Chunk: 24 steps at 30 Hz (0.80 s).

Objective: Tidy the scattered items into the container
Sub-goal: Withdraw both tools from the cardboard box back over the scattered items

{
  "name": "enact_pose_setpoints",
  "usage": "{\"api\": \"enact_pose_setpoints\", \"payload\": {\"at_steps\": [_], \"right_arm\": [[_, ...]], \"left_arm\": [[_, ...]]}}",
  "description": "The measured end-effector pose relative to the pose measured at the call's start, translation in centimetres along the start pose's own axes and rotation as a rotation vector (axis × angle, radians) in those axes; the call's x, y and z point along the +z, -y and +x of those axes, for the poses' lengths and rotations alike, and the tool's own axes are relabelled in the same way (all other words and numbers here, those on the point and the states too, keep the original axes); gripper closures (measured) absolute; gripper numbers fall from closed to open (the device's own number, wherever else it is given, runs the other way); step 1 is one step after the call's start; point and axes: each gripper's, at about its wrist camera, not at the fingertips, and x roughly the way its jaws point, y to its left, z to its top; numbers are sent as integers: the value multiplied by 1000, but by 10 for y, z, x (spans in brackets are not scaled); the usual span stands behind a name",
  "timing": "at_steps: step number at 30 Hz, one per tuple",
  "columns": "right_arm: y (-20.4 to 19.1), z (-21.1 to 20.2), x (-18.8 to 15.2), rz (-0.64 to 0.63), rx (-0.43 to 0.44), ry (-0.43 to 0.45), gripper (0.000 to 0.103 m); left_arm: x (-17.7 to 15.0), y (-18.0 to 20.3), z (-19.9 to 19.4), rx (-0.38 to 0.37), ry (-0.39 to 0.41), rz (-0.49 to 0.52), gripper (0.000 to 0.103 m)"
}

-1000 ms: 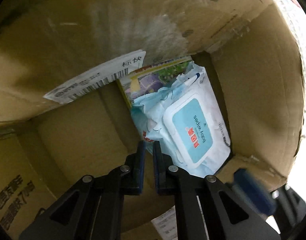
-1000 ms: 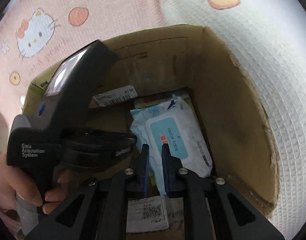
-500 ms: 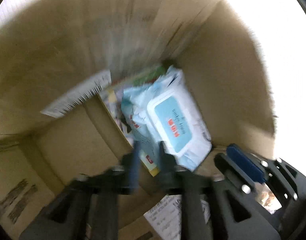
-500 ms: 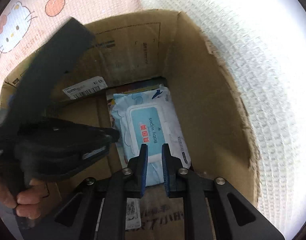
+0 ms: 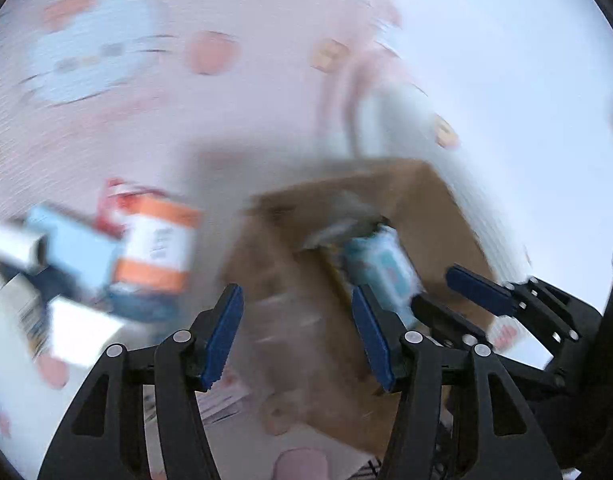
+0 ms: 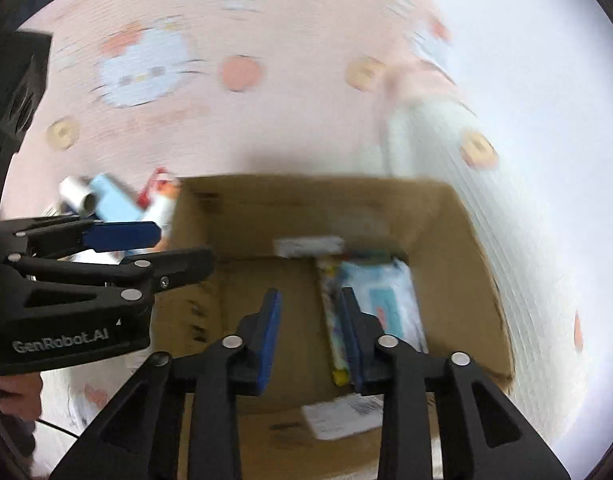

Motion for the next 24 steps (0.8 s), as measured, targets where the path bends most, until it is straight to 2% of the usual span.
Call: {"api": "enact_pose_setpoints", "payload": {"at_steps": [3, 5, 7, 9, 11, 15, 18, 24], "right_arm": [[-26, -16, 4, -32, 44, 33, 71], [-41, -27, 2, -43, 100, 75, 68], [-56, -43, -4, -51, 142, 85, 62], [-67, -52, -4, -67, 201, 87, 60], [-71, -44, -9, -54, 216, 69, 60], [-75, -53, -4, -70, 265, 60, 60], [-76, -47, 8, -71, 307, 18, 59], [-79, 8, 47, -105, 321, -120, 56]], "left_arm": [[-12, -33, -32, -59, 58, -99, 42], [-24, -44, -46, -61, 90, -142, 42], [-37, -54, -65, -12, 139, -171, 42], [-45, -62, -80, 52, 166, -176, 42], [-53, -69, -94, 107, 181, -175, 42], [-60, -88, -89, 132, 120, -201, 42], [-59, -102, -81, 112, 104, -205, 42], [-41, -131, -28, 69, -7, -219, 42]]}}
